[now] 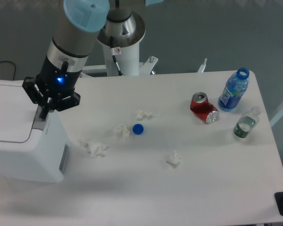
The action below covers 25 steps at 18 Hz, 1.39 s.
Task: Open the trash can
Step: 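Hook the lid edge with the gripper and pull it open, then withdraw the gripper from the open bin toward the red can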
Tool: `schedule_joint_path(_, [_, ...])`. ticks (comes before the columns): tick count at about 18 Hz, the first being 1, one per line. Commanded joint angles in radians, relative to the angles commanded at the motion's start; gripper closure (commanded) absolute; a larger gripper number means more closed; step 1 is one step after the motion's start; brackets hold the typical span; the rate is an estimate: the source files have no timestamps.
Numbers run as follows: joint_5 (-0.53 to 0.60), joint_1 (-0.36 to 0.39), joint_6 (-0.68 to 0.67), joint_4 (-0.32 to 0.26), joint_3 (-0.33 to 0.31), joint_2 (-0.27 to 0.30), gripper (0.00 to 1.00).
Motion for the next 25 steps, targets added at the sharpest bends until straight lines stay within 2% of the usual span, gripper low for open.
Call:
schedule_joint_path(12, [0.000, 0.005, 0.000, 0.000, 0.003, 0.003, 0.98])
schedule_joint_path(13, [0.000, 0.008, 0.000, 0.000, 0.005, 0.011, 0.96])
schedule_joint_path(16, [0.002, 0.024, 0.009, 0.002, 0.006, 0.014, 0.71])
schedule_joint_path(17, [0.000, 0.040, 0.011, 0.002, 0.006, 0.014, 0.67])
schedule_joint_path(21, [0.008, 0.098, 0.017, 0.012, 0.008, 0.015, 0.58])
schedule_joint_path(25, [0.075, 0.185, 0.021, 0.015, 0.009, 0.011, 0.54])
